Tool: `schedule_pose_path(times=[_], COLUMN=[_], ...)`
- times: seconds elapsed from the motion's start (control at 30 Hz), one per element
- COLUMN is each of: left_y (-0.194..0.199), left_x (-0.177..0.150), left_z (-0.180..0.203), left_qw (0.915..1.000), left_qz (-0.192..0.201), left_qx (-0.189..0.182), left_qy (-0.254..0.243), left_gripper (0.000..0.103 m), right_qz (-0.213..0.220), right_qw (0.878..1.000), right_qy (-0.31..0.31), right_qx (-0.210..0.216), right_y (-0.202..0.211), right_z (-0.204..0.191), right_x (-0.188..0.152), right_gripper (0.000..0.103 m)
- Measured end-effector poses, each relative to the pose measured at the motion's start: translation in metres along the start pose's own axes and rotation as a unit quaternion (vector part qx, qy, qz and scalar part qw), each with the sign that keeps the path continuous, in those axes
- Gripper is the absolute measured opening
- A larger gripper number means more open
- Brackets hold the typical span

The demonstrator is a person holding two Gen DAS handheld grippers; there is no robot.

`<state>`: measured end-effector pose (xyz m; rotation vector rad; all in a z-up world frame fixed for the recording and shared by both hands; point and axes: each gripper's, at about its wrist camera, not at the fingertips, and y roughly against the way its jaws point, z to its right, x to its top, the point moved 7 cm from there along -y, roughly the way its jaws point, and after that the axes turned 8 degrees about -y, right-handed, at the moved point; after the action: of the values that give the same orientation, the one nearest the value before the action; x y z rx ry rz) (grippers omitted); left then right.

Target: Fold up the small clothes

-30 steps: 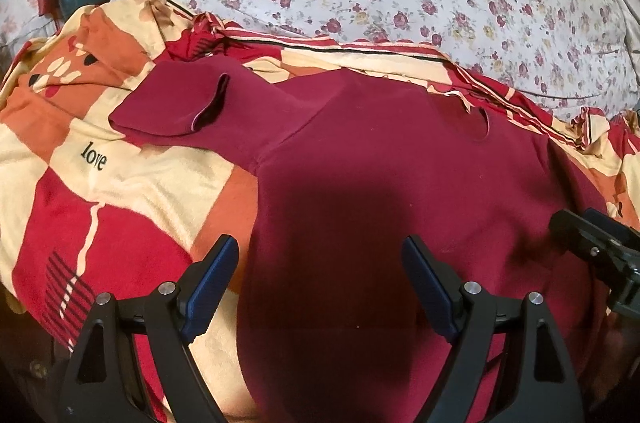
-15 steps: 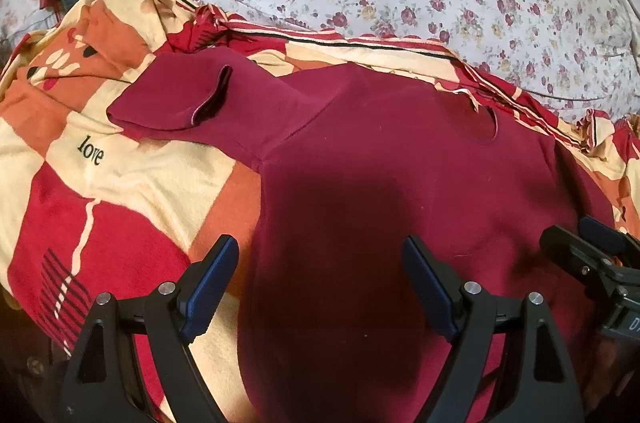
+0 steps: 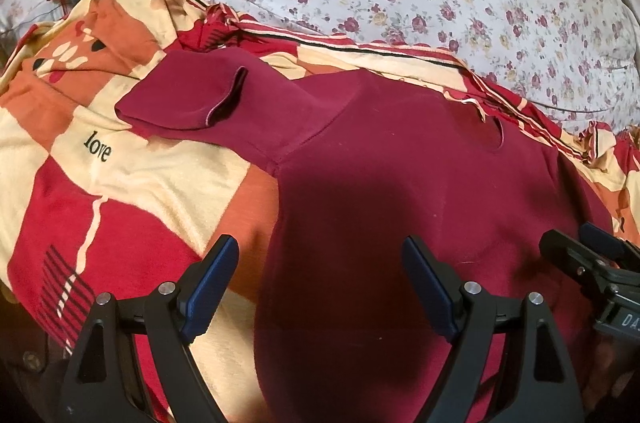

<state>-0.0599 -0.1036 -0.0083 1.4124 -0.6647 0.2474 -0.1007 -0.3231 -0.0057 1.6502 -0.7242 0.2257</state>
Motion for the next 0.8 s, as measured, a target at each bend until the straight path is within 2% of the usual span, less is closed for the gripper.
schedule_pose_path(times=[0.5,0.8], left_y=[-0.003,-0.008], left_x=[0.001,0.014], left_z=[-0.013,-0.045], left_qw=[0.9999,0.9989], left_qz=[-0.001,0.001], left_qx=[0.007,0.021], left_qy=[0.009,0.042], left_gripper=[0.066,0.066], right_qz=[-0.014,-0.023], right_qw=[1.000,1.000], right_qy=[0.000,0.009], right_qx=[-0.010,-0.016], right_y=[-0.011,-0.023], right_z=[0.002,0.003], right_x=[-0.003,-0.006], right_gripper=[0.103,0.103])
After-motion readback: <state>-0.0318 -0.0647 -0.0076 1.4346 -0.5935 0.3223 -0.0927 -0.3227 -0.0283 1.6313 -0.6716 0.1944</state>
